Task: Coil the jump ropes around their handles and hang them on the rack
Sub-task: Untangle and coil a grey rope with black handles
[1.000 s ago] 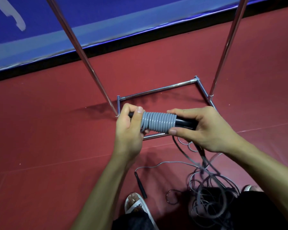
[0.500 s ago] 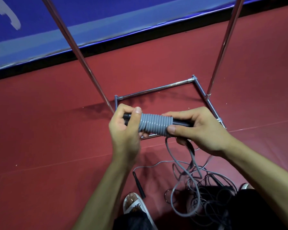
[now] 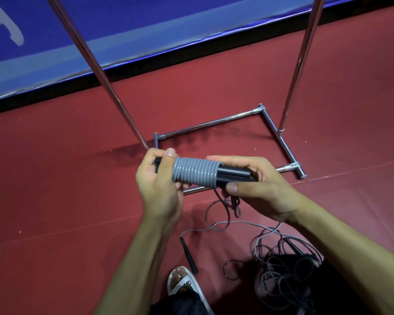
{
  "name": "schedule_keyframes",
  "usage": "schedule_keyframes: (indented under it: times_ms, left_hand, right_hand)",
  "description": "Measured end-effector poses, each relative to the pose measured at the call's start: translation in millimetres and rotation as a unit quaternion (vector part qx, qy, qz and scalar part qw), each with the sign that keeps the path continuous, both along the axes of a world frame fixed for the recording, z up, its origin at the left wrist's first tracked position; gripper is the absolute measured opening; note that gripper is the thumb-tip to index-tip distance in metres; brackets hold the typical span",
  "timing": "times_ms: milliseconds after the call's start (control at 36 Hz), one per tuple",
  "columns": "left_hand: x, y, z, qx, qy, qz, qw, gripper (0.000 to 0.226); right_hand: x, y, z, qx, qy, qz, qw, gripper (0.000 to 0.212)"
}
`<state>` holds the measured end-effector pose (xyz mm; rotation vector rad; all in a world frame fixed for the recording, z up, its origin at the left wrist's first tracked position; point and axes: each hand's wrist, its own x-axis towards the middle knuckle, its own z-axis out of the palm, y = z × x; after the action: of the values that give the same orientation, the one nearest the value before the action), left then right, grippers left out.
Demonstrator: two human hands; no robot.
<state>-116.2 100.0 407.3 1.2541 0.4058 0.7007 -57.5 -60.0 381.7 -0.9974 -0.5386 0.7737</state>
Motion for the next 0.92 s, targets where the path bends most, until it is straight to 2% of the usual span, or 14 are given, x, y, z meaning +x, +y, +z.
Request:
schedule_keyframes:
  times_ms: [56, 139, 278, 417, 500, 611, 694, 778, 917]
  left_hand:
    - [1, 0, 0, -0.008, 0.000, 0.010, 1.000, 0.018]
    - [2, -1, 3, -0.015, -0.008, 0.015, 1.000, 0.019]
    - [6, -4, 3, -0.035, -0.011, 0.016, 0.999, 0.028]
    - [6, -12, 4, -0.058, -0.007, 0.012, 0.998, 0.030]
    - [8, -14, 2, -0.054, -0.005, 0.030, 0.998, 0.030]
    - [10, -5, -4, -0.026, 0.011, 0.080, 0.996, 0.028]
    - [10, 1, -8, -0.004, 0.032, 0.124, 0.992, 0.029]
    - [12, 6, -9, -0.003, 0.038, 0.157, 0.987, 0.029]
    - [14, 21, -14, 0.028, 0.041, 0.180, 0.983, 0.029]
  right_hand:
    - [-2, 3, -2, 0.035, 0.033, -0.008, 0.999, 0.081]
    - [-5, 7, -3, 0.044, 0.040, -0.042, 0.997, 0.088]
    - [-8, 10, -6, 0.048, 0.022, -0.131, 0.990, 0.071]
    - [-11, 13, -8, 0.038, 0.006, -0.163, 0.986, 0.069]
    - [-16, 15, -11, 0.032, 0.033, -0.162, 0.986, 0.057]
    - [-18, 23, -16, -0.082, 0.040, -0.194, 0.977, 0.014]
    - [-19, 29, -12, -0.126, 0.070, -0.211, 0.967, 0.023]
    - [-20, 29, -7, -0.138, 0.080, -0.201, 0.967, 0.009]
    - [-22, 24, -7, -0.242, -0.014, -0.167, 0.956, 0.024]
